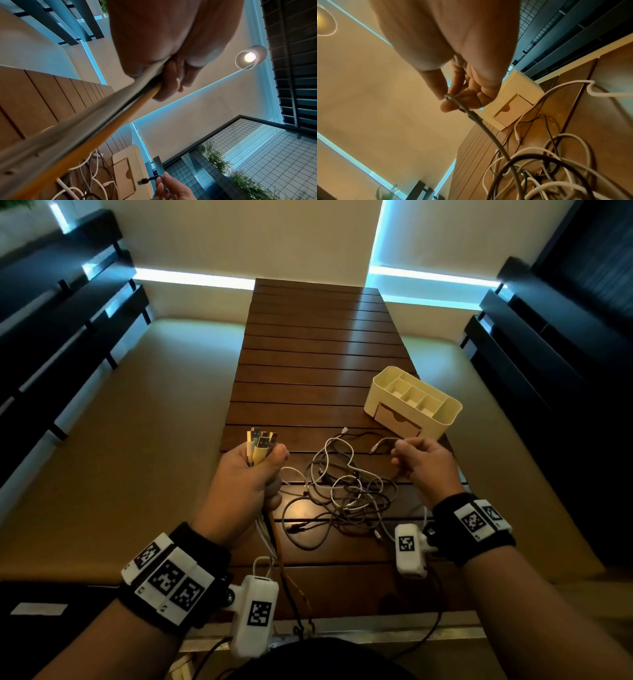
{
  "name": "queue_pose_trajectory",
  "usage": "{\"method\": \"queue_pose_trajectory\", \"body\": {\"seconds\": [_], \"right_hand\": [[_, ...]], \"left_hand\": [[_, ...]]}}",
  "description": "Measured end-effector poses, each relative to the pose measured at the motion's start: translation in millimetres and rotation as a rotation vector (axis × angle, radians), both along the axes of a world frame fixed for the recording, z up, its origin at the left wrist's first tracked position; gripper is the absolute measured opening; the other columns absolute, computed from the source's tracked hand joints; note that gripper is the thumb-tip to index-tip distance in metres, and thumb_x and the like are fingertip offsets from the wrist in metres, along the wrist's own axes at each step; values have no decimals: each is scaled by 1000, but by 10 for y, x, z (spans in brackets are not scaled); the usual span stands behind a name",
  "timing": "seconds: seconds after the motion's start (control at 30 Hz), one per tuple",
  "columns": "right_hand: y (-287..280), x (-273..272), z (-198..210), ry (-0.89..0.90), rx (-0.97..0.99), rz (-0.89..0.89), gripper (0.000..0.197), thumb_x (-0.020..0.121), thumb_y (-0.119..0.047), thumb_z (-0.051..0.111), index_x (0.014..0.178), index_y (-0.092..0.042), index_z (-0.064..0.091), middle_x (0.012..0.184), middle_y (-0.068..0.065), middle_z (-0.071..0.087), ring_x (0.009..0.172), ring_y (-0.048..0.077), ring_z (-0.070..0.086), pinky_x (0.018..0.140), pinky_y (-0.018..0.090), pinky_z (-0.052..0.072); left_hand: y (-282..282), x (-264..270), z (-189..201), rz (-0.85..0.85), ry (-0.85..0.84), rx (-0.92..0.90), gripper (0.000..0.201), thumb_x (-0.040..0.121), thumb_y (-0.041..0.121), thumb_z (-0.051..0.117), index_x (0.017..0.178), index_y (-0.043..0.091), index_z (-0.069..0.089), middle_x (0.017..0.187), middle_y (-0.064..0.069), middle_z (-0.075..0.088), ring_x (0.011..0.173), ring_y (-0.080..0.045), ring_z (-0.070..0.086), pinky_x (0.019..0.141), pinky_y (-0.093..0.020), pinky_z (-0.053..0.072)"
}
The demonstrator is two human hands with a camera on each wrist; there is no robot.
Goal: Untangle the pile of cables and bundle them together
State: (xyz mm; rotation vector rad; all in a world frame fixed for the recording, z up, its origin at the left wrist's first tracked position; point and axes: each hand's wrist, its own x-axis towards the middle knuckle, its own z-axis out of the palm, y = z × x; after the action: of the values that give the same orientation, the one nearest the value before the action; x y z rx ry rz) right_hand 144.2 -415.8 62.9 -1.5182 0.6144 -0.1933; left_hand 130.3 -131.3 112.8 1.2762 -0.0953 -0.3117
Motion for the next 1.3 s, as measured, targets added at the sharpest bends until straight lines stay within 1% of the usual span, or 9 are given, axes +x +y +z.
{"method": "queue_pose_trajectory", "body": {"seconds": [0.13,0.23,0.33,0.53,0.7,0.87,1.03,1.13,1.3], "right_hand": [[150,-152,132,-92,133,122,20,91,-3,62,109,-13,61,99,10,69,80,15,70,76,32,56],[324,-254,235,-147,202,252,27,92,1,57,116,-11,62,98,10,68,83,17,71,74,29,56],[516,-343,336,-198,256,350,28,93,6,53,113,-10,65,96,9,71,85,18,71,74,28,57],[763,-519,458,-263,293,541,26,92,7,51,105,-9,67,86,6,72,79,19,69,72,30,58],[828,-588,408,-242,145,592,18,93,2,56,102,-10,67,82,6,72,76,23,70,71,33,58],[820,-602,409,-250,-29,603,10,94,-7,61,99,-5,70,83,8,72,75,26,71,72,35,60],[751,-567,465,-342,-217,539,13,92,-12,66,99,-21,73,96,4,72,92,22,69,84,41,59],[743,-550,506,-409,-279,519,20,89,-13,69,108,-22,70,98,1,69,93,23,67,83,49,58],[816,-534,518,-577,-569,602,31,87,-10,72,117,-12,67,104,0,61,92,18,63,76,34,58]], "left_hand": [[-45,-7,-1,2,2,-10,33,82,32,59,106,11,50,55,5,31,44,-10,26,40,-22,29],[-126,-14,13,-1,-6,-6,28,87,30,57,105,10,50,55,6,31,43,-8,26,40,-21,30],[-225,-20,33,-10,-7,28,13,97,20,52,103,8,51,56,4,31,46,-10,25,41,-22,29],[-344,-64,45,-72,-49,25,14,99,22,51,98,8,52,59,3,35,47,-11,28,44,-25,29],[-392,-116,39,-81,-79,-6,39,96,25,53,112,-10,50,58,0,35,45,-11,30,42,-24,30],[-425,-136,59,-108,-111,23,49,86,35,57,110,-7,54,55,2,38,44,-10,32,42,-24,32],[-424,-137,42,-125,-140,35,50,86,36,58,108,-9,53,58,0,39,45,-10,32,42,-24,31],[-409,-148,49,-107,-140,46,41,85,37,58,102,0,59,58,0,37,45,-10,31,42,-24,31],[-374,-174,59,-115,-161,53,26,87,38,57,89,12,60,56,5,42,45,-9,33,43,-25,32]]}}
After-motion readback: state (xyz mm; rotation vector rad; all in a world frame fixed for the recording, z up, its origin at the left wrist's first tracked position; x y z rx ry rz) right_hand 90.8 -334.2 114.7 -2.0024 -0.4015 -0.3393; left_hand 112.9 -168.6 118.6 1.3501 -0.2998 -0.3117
